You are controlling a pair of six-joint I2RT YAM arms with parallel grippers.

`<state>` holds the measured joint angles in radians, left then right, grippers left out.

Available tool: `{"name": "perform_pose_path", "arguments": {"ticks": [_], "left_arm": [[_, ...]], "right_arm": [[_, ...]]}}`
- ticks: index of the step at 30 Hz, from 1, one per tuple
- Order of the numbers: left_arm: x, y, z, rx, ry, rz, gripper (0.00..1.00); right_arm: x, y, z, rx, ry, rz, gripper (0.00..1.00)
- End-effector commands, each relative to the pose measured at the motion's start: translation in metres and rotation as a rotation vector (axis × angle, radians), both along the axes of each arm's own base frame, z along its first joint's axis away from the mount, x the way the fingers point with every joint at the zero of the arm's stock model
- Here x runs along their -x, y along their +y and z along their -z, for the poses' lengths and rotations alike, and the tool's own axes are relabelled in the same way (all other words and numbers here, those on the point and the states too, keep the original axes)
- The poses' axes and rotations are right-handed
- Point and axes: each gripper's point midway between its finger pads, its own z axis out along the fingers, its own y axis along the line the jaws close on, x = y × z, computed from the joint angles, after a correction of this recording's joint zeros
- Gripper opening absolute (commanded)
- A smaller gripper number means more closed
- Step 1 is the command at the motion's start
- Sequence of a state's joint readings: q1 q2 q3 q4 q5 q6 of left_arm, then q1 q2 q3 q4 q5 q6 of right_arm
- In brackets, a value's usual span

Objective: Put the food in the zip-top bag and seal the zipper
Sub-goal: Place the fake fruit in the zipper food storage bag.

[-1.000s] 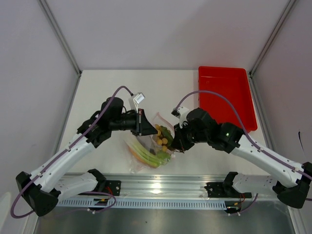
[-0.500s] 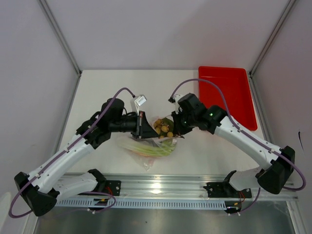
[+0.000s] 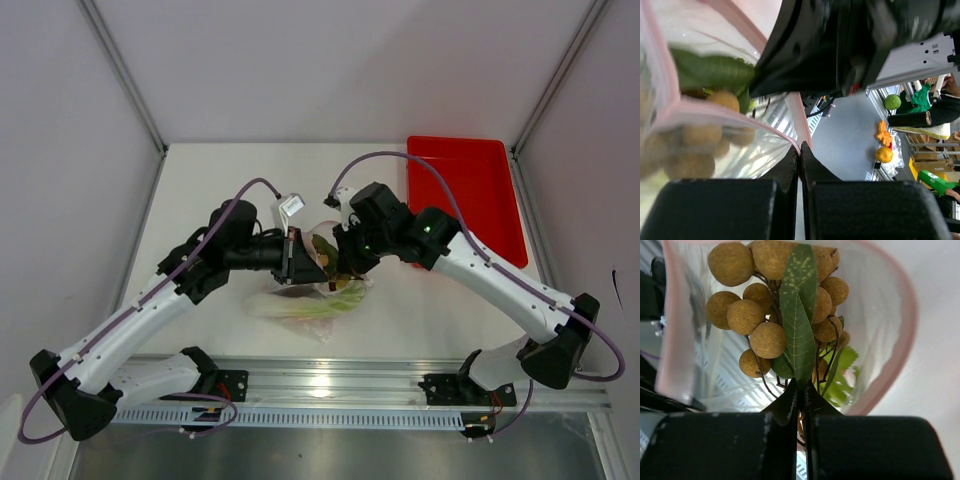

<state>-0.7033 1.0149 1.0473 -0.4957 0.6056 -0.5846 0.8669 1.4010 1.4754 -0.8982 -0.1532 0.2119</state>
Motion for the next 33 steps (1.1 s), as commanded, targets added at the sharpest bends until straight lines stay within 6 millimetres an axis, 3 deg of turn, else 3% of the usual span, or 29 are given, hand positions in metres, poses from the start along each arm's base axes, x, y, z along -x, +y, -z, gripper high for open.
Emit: {"name": "perform_pose_path", "arguments": {"ticks": [1, 5, 9, 11, 12, 13, 15, 17, 21, 26, 30, 31, 33], "left_arm": [[0.005, -0.01, -0.036, 0.088, -0.063, 0.052, 0.01], [0.005, -0.011, -0.041, 0.094, -0.069, 0.05, 0.01], [0.007, -0.008, -0.047, 0.106, -0.086, 0.041, 0.0], [0.007, -0.007, -0.045, 0.102, -0.085, 0.034, 0.01], [0.008, -0.005, -0.045, 0.101, -0.088, 0.031, 0.01], [0.009, -0.004, -0.045, 0.1, -0.091, 0.028, 0.01], [0.008, -0.003, -0.042, 0.091, -0.094, 0.019, 0.01], [0.007, -0.002, -0.04, 0.085, -0.092, 0.014, 0.01], [0.006, -0.003, -0.038, 0.083, -0.092, 0.013, 0.01], [0.004, -0.006, -0.038, 0.092, -0.09, 0.015, 0.0], [0.003, -0.008, -0.039, 0.1, -0.089, 0.017, 0.01], [0.004, -0.008, -0.041, 0.103, -0.092, 0.019, 0.01], [0.003, -0.008, -0.041, 0.102, -0.092, 0.019, 0.0]], "right_arm": [[0.009, 0.022, -0.016, -0.016, -0.025, -0.07, 0.0], [0.019, 0.034, -0.006, 0.034, 0.003, -0.116, 0.0], [0.009, 0.034, 0.011, 0.07, 0.012, -0.091, 0.02], [0.007, 0.034, 0.008, 0.03, 0.019, -0.08, 0.18], [0.006, 0.034, 0.005, -0.004, 0.034, -0.074, 0.35], [0.006, 0.036, -0.009, -0.061, 0.004, -0.076, 0.42], [0.007, 0.032, -0.015, -0.103, 0.0, -0.065, 0.53], [0.01, 0.026, -0.032, -0.151, -0.03, -0.055, 0.6], [0.012, 0.004, -0.055, -0.186, -0.083, 0.005, 0.62], [0.035, -0.026, -0.079, -0.241, -0.125, 0.028, 0.62], [0.054, -0.05, -0.064, -0.247, -0.103, 0.058, 0.63], [0.059, -0.054, -0.045, -0.222, -0.074, 0.06, 0.65], [0.077, -0.057, -0.04, -0.259, -0.061, 0.015, 0.69]]}}
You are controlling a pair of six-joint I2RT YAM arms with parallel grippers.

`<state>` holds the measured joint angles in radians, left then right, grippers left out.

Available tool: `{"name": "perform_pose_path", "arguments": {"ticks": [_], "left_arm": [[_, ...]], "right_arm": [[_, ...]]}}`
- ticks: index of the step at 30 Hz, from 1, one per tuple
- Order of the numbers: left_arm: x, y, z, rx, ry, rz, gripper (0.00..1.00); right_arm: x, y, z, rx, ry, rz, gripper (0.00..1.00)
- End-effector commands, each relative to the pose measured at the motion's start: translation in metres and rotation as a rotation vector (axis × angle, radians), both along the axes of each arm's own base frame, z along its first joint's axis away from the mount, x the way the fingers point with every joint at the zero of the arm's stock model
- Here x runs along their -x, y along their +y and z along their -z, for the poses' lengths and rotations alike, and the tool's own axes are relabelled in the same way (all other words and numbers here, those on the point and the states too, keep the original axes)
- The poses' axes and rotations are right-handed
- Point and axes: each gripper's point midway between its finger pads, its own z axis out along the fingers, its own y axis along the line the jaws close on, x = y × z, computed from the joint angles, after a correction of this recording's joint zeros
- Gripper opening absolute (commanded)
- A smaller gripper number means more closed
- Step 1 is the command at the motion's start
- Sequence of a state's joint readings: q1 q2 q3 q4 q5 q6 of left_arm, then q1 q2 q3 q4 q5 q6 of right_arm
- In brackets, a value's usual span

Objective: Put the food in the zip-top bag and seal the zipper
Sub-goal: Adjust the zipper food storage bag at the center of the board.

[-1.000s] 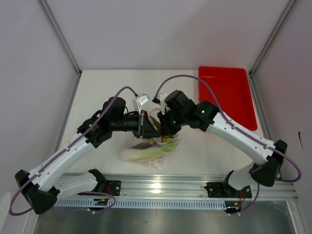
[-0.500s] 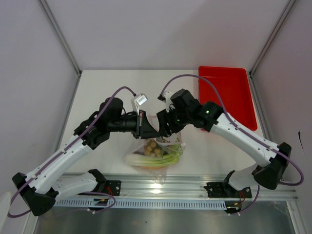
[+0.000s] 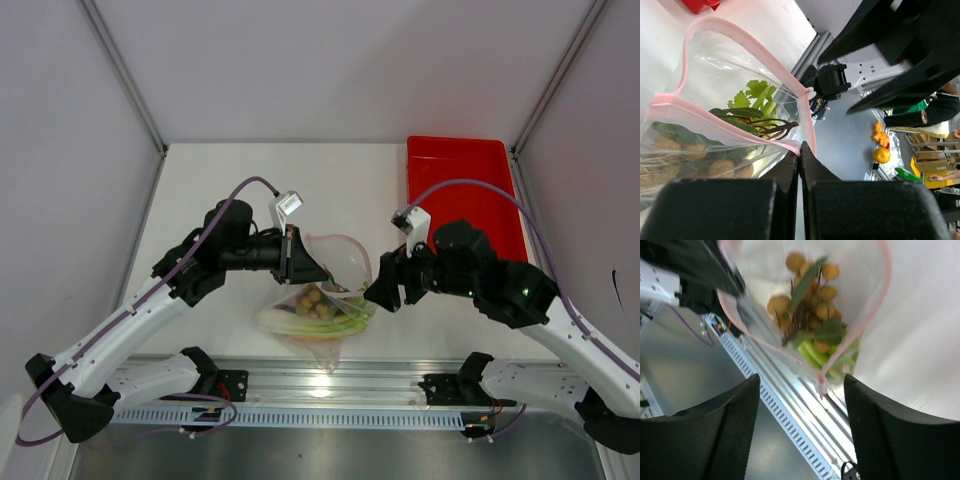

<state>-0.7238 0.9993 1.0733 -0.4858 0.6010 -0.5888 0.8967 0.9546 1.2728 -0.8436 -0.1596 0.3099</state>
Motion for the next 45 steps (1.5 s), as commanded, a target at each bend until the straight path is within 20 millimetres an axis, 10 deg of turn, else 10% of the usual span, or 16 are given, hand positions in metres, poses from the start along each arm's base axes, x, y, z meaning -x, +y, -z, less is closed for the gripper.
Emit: {"name": "perform_pose_path", "arguments": {"ticks": [1, 10, 27, 39, 45], "left_arm": [[-0.003, -0.006, -0.023, 0.067, -0.053, 0.004, 0.0], [0.0, -0.004, -0.025, 0.072, -0.054, 0.008, 0.01], [0.003, 0.003, -0.02, 0.058, -0.063, -0.01, 0.0], [-0.01, 0.046, -0.056, 0.103, -0.173, -0.295, 0.01], [-0.01, 0.039, 0.007, 0.044, -0.06, -0.287, 0.01]], "right_arm": [[0.019, -0.002, 0.024, -0.01, 0.052, -0.035, 0.71], [0.016, 0.004, 0.052, 0.057, 0.03, -0.064, 0.66], [-0.021, 0.014, 0.046, 0.16, -0.078, -0.019, 0.0], [-0.027, 0.011, -0.074, 0.018, -0.262, -0.008, 0.0], [-0.027, 0.019, -0.014, 0.061, -0.175, -0.009, 0.0]]}}
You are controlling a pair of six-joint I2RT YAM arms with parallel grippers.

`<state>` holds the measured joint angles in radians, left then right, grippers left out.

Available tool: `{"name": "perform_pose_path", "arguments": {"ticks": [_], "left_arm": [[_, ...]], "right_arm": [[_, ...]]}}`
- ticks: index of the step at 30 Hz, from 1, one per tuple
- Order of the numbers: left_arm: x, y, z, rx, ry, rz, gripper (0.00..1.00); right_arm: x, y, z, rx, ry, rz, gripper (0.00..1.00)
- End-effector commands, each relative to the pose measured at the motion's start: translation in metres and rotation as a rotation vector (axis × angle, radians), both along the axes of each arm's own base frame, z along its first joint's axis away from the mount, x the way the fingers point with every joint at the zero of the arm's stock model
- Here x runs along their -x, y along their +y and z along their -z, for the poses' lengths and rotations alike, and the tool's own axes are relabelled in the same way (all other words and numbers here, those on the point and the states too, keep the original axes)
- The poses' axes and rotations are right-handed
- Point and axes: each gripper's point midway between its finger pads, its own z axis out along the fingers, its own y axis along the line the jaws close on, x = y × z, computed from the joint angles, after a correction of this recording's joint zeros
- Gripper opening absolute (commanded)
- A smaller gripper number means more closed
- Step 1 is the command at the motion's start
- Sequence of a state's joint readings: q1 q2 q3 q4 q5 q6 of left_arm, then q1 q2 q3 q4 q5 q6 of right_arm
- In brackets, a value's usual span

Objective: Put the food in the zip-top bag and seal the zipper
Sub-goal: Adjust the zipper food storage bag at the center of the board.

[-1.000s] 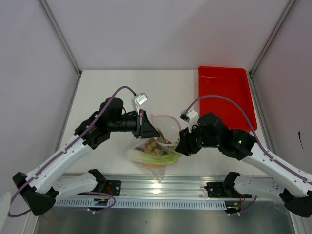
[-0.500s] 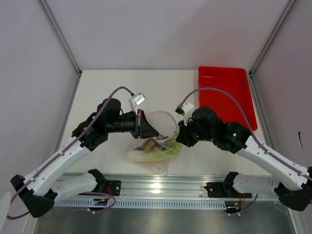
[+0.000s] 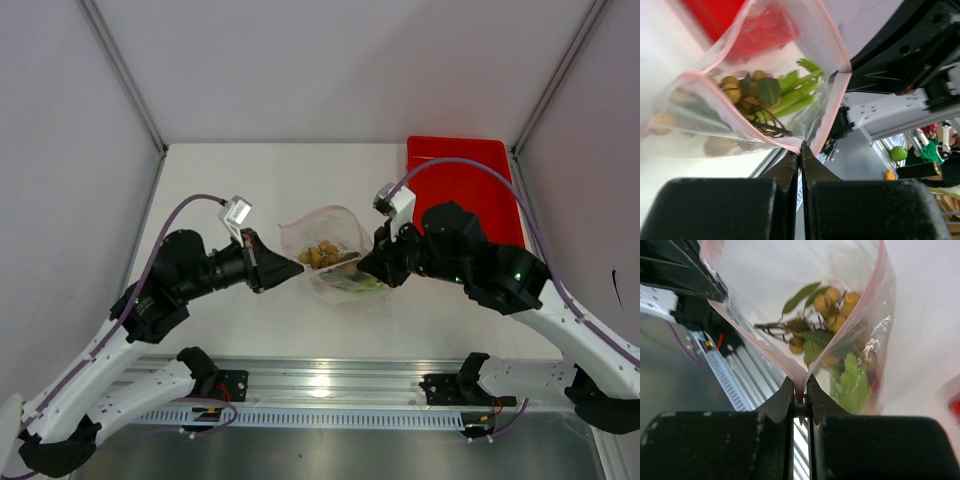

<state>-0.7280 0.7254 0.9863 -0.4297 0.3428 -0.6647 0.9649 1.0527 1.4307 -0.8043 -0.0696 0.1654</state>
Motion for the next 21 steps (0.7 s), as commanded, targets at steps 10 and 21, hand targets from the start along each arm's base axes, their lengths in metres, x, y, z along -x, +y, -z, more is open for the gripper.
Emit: {"name": "perform_pose_path", "arguments": {"ticks": [10, 21], "left_arm": [[-0.015, 0.001, 0.041, -0.115, 0.074, -0.053, 0.01], [-0.008, 0.015, 0.057, -0.142, 0.084, -0.084, 0.01]], "right_arm": [[-0.014, -0.008, 0.037, 0.114, 0.021, 0.064, 0.0], [-0.007, -0.01, 0.032, 0.084, 0.008, 0.035, 0.0]]}}
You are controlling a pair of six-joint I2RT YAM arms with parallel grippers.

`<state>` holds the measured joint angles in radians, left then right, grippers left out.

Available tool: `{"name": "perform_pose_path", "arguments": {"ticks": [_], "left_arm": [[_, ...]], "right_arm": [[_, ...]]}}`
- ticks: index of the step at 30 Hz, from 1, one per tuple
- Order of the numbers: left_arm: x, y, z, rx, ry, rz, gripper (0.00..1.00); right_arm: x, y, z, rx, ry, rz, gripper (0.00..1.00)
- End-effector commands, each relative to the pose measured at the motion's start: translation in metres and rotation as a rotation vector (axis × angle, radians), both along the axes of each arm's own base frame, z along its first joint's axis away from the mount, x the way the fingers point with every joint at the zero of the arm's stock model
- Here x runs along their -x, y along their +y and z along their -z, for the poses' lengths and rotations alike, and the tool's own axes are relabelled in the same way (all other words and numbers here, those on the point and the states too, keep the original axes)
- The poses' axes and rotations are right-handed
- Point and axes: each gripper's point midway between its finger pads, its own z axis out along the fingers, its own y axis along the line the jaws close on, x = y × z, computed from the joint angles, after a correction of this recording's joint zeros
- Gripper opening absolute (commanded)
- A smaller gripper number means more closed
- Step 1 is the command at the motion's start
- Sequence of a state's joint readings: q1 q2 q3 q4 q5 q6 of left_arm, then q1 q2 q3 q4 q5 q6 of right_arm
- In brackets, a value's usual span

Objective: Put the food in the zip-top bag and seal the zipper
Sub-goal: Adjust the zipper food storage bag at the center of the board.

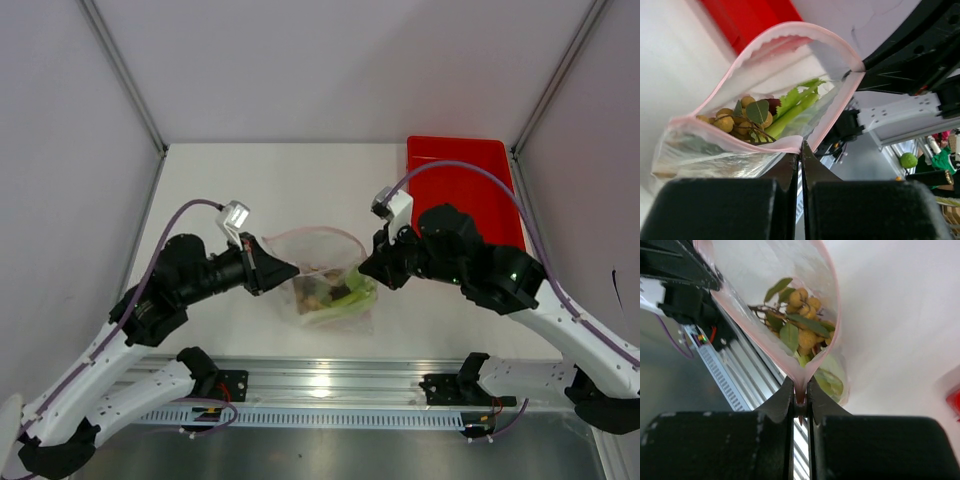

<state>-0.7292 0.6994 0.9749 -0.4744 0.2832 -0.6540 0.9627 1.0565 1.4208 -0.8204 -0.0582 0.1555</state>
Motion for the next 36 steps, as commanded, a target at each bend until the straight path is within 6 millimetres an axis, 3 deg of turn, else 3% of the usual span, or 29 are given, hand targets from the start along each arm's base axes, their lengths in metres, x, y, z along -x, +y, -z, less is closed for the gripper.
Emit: {"name": "perform_pose_path", "arguments": {"ticks": [1, 3, 6, 7, 9, 10, 11, 14, 15, 18, 20, 24, 30, 34, 36], "left_arm": [[-0.003, 0.005, 0.062, -0.127, 0.107, -0.023, 0.01], [-0.003, 0.005, 0.065, -0.127, 0.105, -0.026, 0.01], [-0.004, 0.014, 0.069, -0.158, 0.088, -0.058, 0.01], [-0.005, 0.017, 0.055, -0.146, 0.058, -0.071, 0.0], [-0.005, 0.027, 0.049, -0.161, 0.015, -0.093, 0.14], [-0.004, 0.03, 0.032, -0.14, -0.027, -0.1, 0.24], [-0.002, 0.035, 0.022, -0.125, -0.062, -0.111, 0.41], [0.003, 0.041, -0.014, -0.084, -0.193, -0.102, 0.62], [0.009, 0.042, -0.034, -0.058, -0.257, -0.08, 0.66], [0.017, 0.035, -0.057, -0.04, -0.344, -0.003, 0.87], [0.033, 0.024, -0.077, 0.003, -0.409, 0.113, 0.99], [0.043, 0.011, -0.094, 0.017, -0.502, 0.232, 1.0], [0.043, 0.013, -0.11, -0.014, -0.693, 0.255, 0.99], [0.047, 0.002, -0.108, -0.061, -0.788, 0.367, 0.99], [0.039, -0.006, -0.092, -0.131, -0.769, 0.419, 0.99]], "right_arm": [[-0.005, -0.005, 0.028, 0.052, 0.006, 0.014, 0.0], [-0.002, 0.0, 0.039, 0.058, 0.023, -0.015, 0.0], [-0.002, 0.002, 0.038, 0.072, 0.014, -0.036, 0.0], [-0.001, 0.002, 0.032, 0.066, 0.004, -0.046, 0.0], [0.001, 0.003, 0.028, 0.074, -0.008, -0.073, 0.0], [0.003, 0.003, 0.018, 0.058, -0.022, -0.087, 0.0], [0.005, 0.002, 0.013, 0.054, -0.036, -0.1, 0.0], [0.009, 0.0, -0.004, 0.04, -0.068, -0.128, 0.0], [0.009, -0.001, -0.006, 0.04, -0.069, -0.128, 0.0], [0.015, 0.001, -0.018, 0.018, -0.085, -0.167, 0.0], [0.021, 0.006, -0.024, -0.001, -0.077, -0.209, 0.0], [0.024, 0.015, -0.025, -0.015, -0.063, -0.248, 0.0], [0.023, 0.028, -0.03, -0.037, -0.058, -0.286, 0.0], [0.027, 0.035, -0.037, -0.056, -0.049, -0.324, 0.0], [0.03, 0.039, -0.035, -0.058, -0.032, -0.351, 0.0]]}}
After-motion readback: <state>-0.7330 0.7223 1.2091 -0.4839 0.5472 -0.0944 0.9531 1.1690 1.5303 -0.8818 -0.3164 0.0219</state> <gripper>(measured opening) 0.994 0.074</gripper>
